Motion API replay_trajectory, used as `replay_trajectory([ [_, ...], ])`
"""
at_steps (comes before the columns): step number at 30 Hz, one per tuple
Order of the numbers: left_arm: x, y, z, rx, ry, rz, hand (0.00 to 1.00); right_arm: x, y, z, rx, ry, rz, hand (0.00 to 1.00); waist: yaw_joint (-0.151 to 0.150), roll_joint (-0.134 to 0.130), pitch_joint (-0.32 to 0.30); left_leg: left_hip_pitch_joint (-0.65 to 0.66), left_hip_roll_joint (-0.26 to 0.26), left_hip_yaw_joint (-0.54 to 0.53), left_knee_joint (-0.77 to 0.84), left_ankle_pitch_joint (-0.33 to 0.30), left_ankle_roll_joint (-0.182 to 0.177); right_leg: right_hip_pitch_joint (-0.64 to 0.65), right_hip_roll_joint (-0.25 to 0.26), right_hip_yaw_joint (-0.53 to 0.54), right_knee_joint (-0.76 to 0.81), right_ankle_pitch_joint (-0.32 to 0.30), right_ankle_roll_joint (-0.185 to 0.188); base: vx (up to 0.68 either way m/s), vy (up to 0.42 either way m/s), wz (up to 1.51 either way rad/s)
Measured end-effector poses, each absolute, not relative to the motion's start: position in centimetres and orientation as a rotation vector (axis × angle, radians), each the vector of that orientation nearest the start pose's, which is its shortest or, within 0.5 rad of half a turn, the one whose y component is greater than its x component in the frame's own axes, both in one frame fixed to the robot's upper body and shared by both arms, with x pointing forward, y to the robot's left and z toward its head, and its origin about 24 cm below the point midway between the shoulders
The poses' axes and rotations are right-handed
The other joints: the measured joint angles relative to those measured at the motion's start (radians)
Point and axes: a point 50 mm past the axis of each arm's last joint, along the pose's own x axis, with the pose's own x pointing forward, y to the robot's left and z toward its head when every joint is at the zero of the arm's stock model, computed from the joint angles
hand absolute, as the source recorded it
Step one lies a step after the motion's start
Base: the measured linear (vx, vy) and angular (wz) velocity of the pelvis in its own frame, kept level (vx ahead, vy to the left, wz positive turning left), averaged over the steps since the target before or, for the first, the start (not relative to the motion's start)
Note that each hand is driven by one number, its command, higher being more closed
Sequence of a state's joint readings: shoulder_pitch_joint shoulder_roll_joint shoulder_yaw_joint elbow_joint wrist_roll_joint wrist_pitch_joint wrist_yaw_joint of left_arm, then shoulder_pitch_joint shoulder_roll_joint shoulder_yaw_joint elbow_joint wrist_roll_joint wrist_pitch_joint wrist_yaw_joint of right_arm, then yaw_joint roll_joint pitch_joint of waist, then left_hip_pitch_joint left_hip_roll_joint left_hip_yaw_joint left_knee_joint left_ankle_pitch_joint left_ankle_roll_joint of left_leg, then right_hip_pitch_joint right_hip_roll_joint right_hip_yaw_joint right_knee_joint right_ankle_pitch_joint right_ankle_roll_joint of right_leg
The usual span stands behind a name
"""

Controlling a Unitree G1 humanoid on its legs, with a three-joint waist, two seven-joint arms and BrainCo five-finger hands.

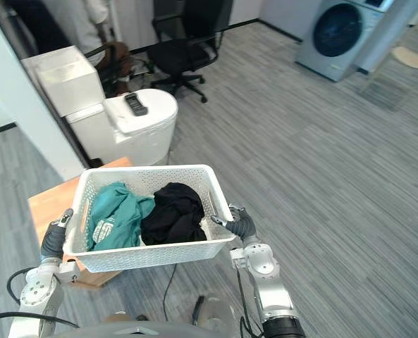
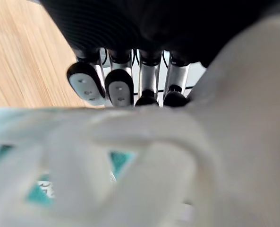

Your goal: Pick up the laundry basket with both hands and put the clothes into the washing machine.

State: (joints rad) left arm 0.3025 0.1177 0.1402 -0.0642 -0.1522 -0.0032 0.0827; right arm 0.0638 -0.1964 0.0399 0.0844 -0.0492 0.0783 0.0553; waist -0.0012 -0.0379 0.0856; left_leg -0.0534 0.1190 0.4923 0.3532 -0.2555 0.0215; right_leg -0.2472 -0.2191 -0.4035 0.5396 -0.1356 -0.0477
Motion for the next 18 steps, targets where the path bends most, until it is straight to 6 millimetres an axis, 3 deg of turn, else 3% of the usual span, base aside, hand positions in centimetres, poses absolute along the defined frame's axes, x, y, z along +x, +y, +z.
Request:
replay_trajectory([
  [1,18.0,22.7,-0.2,-0.005,0.216,0.309,1.00,24.3,-18.2,0.4,-0.261,0.232,0.091,1.00,0.006,0.024,-0.004,-0.002,0.004,0.002,-0.031,-0.005,-0.022,-0.001,0.057,0.000,-0.072,0.050,0.001,-0.08,-0.050,-1.66],
  [2,18.1,22.6,-0.3,-0.008,0.219,0.309,1.00,24.9,-18.2,0.3,-0.279,0.238,0.097,1.00,0.016,0.037,-0.011,0.008,0.010,0.029,-0.094,0.026,-0.027,-0.001,0.107,0.017,-0.172,0.121,-0.008,-0.11,-0.073,-1.82],
  [3,18.3,22.5,-0.4,-0.017,0.217,0.308,1.00,25.3,-18.1,0.3,-0.280,0.242,0.100,1.00,0.025,0.049,-0.016,0.015,0.041,0.083,-0.143,0.052,-0.027,0.016,0.144,0.012,-0.271,0.153,-0.018,-0.12,-0.141,-1.51],
  [4,18.6,22.6,-0.4,-0.015,0.214,0.308,1.00,25.5,-18.1,0.4,-0.282,0.238,0.101,1.00,0.029,0.045,-0.016,0.020,0.049,0.127,-0.156,0.068,-0.036,0.016,0.128,-0.044,-0.233,0.105,-0.057,-0.09,-0.184,-1.26],
  [5,18.7,22.6,-0.6,-0.015,0.224,0.310,1.00,25.6,-18.1,0.4,-0.284,0.235,0.103,1.00,0.029,0.033,-0.019,0.026,0.044,0.171,-0.151,0.070,-0.036,0.038,0.075,-0.105,-0.195,0.050,-0.018,-0.06,-0.138,-0.98],
  [6,18.6,22.7,-0.7,-0.013,0.230,0.310,1.00,25.6,-18.0,0.4,-0.284,0.235,0.105,1.00,0.031,0.025,-0.021,0.029,0.040,0.186,-0.145,0.070,-0.036,0.055,0.067,-0.105,-0.230,0.055,0.031,-0.02,-0.173,-0.93],
  [7,18.6,22.7,-1.0,-0.016,0.239,0.313,1.00,25.8,-18.0,0.6,-0.288,0.230,0.108,1.00,0.034,0.022,-0.024,0.026,0.038,0.195,-0.147,0.073,-0.041,0.083,0.098,-0.087,-0.324,0.083,0.055,-0.01,-0.200,-0.92],
  [8,18.6,22.5,-1.0,-0.024,0.239,0.314,1.00,25.8,-18.2,0.7,-0.298,0.228,0.108,1.00,0.043,0.032,-0.028,0.021,0.052,0.189,-0.156,0.079,-0.052,0.098,0.143,-0.055,-0.417,0.139,0.043,-0.02,-0.229,-0.96],
  [10,18.7,22.4,-1.0,-0.026,0.237,0.309,1.00,25.8,-18.4,0.7,-0.307,0.228,0.108,1.00,0.047,0.034,-0.029,0.019,0.065,0.192,-0.164,0.082,-0.062,0.119,0.181,-0.027,-0.506,0.195,0.033,-0.05,-0.111,-0.55],
  [14,18.8,21.7,-1.2,-0.030,0.243,0.285,1.00,25.8,-19.0,0.9,-0.332,0.227,0.102,1.00,0.039,0.034,-0.031,0.019,0.061,0.172,-0.163,0.083,-0.068,0.174,0.202,-0.025,-0.610,0.242,0.033,-0.05,0.009,0.07],
  [18,18.8,21.8,-1.2,-0.027,0.244,0.285,1.00,25.9,-18.8,1.3,-0.331,0.209,0.104,1.00,0.056,0.035,-0.041,0.006,0.047,0.134,-0.165,0.095,-0.064,0.178,0.199,-0.020,-0.621,0.267,0.038,-0.06,0.138,0.23],
])
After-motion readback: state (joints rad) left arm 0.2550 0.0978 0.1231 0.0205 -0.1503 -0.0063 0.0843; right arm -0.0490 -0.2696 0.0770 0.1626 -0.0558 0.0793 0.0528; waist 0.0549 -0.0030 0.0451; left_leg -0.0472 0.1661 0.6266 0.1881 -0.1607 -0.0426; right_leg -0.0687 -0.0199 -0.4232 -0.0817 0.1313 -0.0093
